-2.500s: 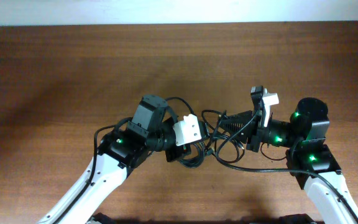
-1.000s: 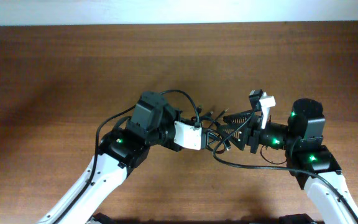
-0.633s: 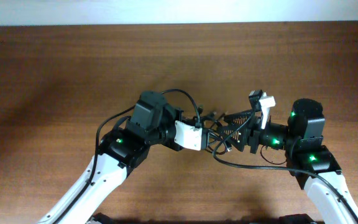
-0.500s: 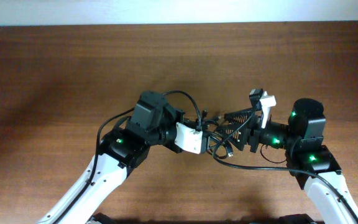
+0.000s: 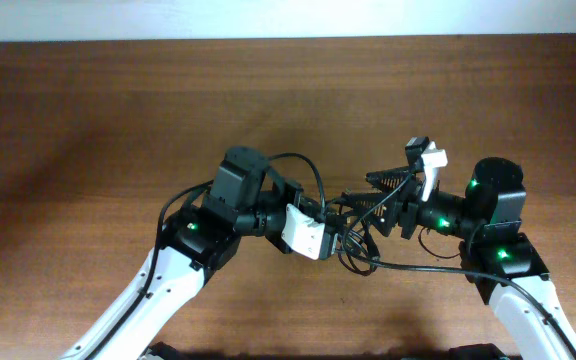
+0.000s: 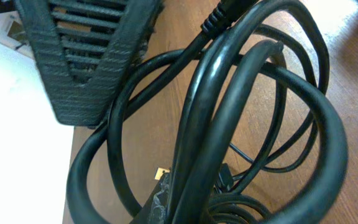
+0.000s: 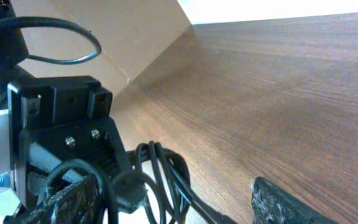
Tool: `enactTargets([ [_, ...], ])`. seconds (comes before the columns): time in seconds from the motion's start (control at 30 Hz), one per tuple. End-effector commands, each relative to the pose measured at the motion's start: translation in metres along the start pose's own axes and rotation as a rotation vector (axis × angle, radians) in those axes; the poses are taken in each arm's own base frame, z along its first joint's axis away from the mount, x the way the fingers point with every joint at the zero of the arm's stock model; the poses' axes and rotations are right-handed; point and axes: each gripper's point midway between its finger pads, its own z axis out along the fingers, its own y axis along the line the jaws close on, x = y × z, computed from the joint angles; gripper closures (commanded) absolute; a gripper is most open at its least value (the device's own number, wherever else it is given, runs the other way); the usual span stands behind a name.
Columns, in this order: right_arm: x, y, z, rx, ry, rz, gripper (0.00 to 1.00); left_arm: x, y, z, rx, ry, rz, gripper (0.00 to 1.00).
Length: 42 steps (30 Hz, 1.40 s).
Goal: Untangle cables
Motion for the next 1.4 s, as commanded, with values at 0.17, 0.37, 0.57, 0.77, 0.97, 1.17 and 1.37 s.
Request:
enactTargets([
  [0.17,-0.004,0.013,-0.001,-0.065,0.004,0.006,0.25,-0.006,0.004,-0.001,-0.001,-0.021,0.024,1.00],
  [0.37,-0.002,0.020,-0.002,-0.107,0.016,0.006,0.25,-0.007,0.008,-0.001,-0.018,-0.027,0.039,1.00],
  [0.57,0.000,0.018,0.000,-0.108,0.025,0.018,0.25,-0.019,0.015,-0.001,-0.038,-0.088,0.071,1.00],
  [0.77,0.005,0.017,0.002,-0.128,0.042,0.037,0.25,-0.021,0.018,-0.002,-0.052,-0.093,0.084,1.00],
  [0.97,0.005,0.017,0.002,-0.132,0.042,0.036,0.25,-0.023,0.015,0.001,-0.034,-0.120,0.078,1.00],
  [1.17,0.004,0.016,0.002,-0.124,0.039,0.034,0.25,-0.031,0.007,0.016,0.003,-0.152,0.092,1.00],
  [1.37,0.004,0.016,0.002,-0.123,0.041,0.037,0.26,-0.034,0.012,0.018,-0.021,-0.148,0.117,1.00],
])
